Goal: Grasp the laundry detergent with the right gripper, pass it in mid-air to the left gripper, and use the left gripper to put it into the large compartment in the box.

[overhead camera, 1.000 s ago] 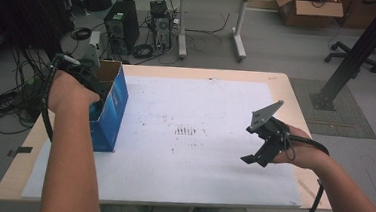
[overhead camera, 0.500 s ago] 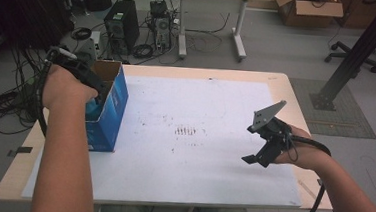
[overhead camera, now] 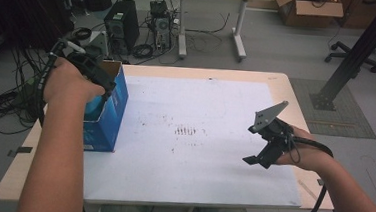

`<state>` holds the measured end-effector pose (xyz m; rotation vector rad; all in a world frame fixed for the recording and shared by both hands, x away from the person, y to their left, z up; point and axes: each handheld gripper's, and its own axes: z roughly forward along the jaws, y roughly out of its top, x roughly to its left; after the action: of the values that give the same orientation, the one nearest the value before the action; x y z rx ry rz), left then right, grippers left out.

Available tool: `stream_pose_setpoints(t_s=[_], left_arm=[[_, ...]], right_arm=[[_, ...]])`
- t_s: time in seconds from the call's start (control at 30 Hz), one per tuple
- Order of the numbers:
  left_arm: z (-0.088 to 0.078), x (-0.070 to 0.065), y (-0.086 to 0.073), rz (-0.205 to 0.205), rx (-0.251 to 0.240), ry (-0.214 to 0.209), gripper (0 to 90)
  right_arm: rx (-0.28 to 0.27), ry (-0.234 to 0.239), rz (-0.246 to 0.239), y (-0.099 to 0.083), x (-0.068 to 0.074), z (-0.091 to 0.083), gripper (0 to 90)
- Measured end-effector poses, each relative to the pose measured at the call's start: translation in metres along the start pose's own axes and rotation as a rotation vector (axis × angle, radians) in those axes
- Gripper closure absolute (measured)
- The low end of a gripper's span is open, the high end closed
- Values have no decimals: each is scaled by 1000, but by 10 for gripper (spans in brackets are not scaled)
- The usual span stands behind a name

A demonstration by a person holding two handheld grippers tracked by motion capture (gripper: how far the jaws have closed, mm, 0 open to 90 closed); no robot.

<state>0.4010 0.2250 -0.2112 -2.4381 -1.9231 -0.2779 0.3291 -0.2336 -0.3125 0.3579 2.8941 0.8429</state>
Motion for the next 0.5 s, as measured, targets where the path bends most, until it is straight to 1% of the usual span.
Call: stream_pose_setpoints(t_s=[0.07, 0.23, 0.27, 0.3, 0.33, 0.37, 0.47, 0.5], left_arm=[[-3, -5, 1, 28, -6, 2, 2], [-19, -27, 4, 124, -35, 6, 2], [-22, -31, 4, 136, -42, 6, 2], [-27, -37, 5, 165, -51, 7, 2], [-34, -46, 6, 212, -57, 8, 3], [-34, -46, 6, 212, -57, 8, 3], [-45, -65, 8, 297, -63, 1, 2], [-47, -69, 9, 317, -64, -3, 3]], right_arm=[[0, -2, 1, 0, 0, -1, 13], [4, -6, 4, 1, -1, -3, 13], [6, -7, 3, 1, -1, -4, 13], [6, -6, 3, 2, -1, -4, 13], [8, -6, 2, 3, -1, -5, 13], [8, -6, 2, 3, -1, -5, 13], [13, -6, 4, 4, -1, -5, 13], [13, -6, 1, 4, -2, -5, 13]])
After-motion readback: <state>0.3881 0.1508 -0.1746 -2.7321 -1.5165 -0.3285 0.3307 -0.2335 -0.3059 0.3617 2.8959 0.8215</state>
